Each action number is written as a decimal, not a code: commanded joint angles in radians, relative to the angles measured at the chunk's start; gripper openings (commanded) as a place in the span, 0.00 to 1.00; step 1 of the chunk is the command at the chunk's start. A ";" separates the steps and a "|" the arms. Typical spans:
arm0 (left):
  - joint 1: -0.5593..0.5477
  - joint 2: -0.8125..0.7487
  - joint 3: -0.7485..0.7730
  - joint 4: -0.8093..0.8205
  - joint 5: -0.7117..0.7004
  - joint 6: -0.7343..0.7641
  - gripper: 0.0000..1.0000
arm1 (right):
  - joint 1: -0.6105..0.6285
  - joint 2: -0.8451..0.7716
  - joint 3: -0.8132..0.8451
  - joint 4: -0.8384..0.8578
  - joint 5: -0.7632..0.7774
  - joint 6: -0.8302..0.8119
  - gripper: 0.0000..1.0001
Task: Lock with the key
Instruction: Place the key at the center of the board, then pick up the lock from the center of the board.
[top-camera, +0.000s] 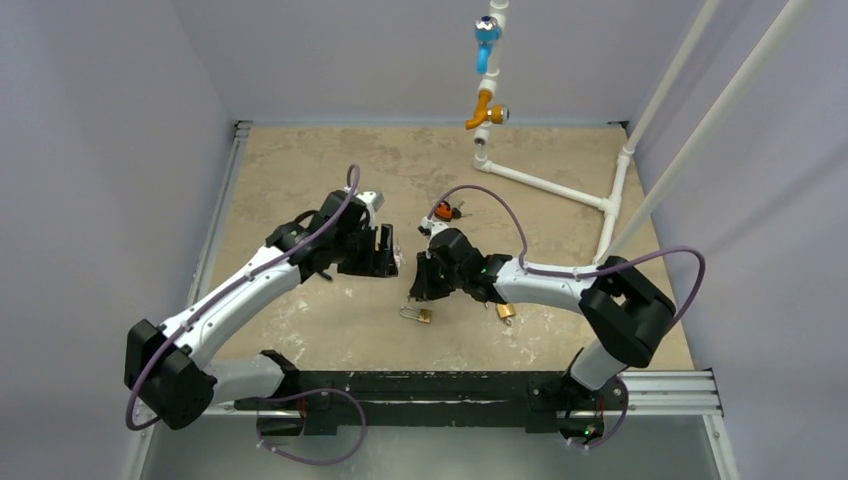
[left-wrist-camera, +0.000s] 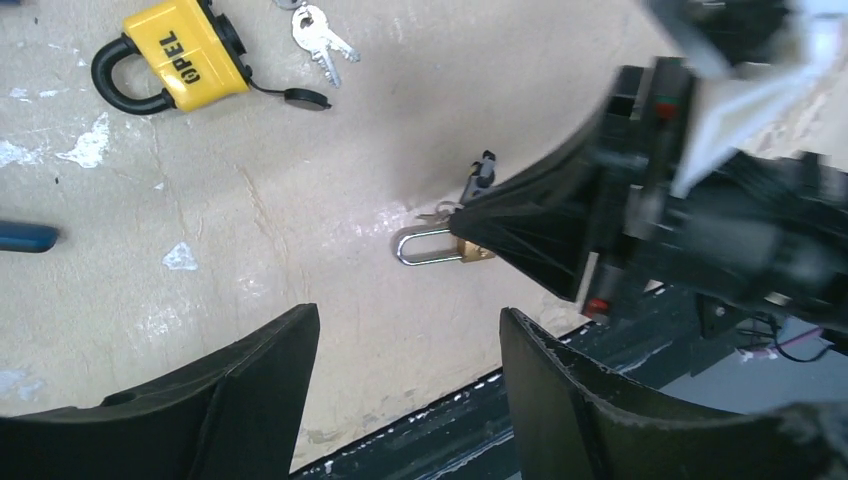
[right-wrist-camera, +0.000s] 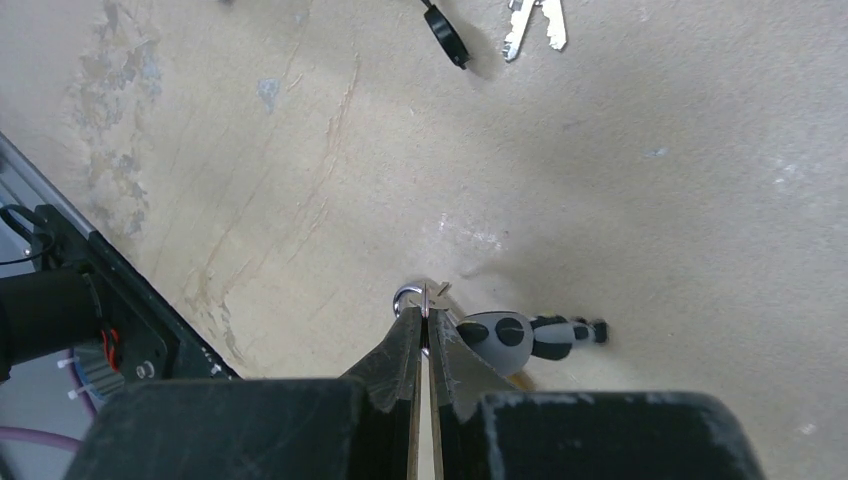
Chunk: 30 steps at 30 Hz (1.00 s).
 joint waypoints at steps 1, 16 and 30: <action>-0.001 -0.102 -0.017 -0.003 0.034 0.048 0.67 | 0.014 0.039 0.056 0.011 0.004 0.025 0.00; -0.001 -0.264 -0.061 0.000 0.084 0.148 0.83 | 0.021 -0.087 0.126 -0.193 0.171 0.089 0.76; -0.001 -0.307 -0.092 0.019 0.166 0.152 0.84 | -0.145 -0.544 -0.253 -0.436 0.484 0.404 0.93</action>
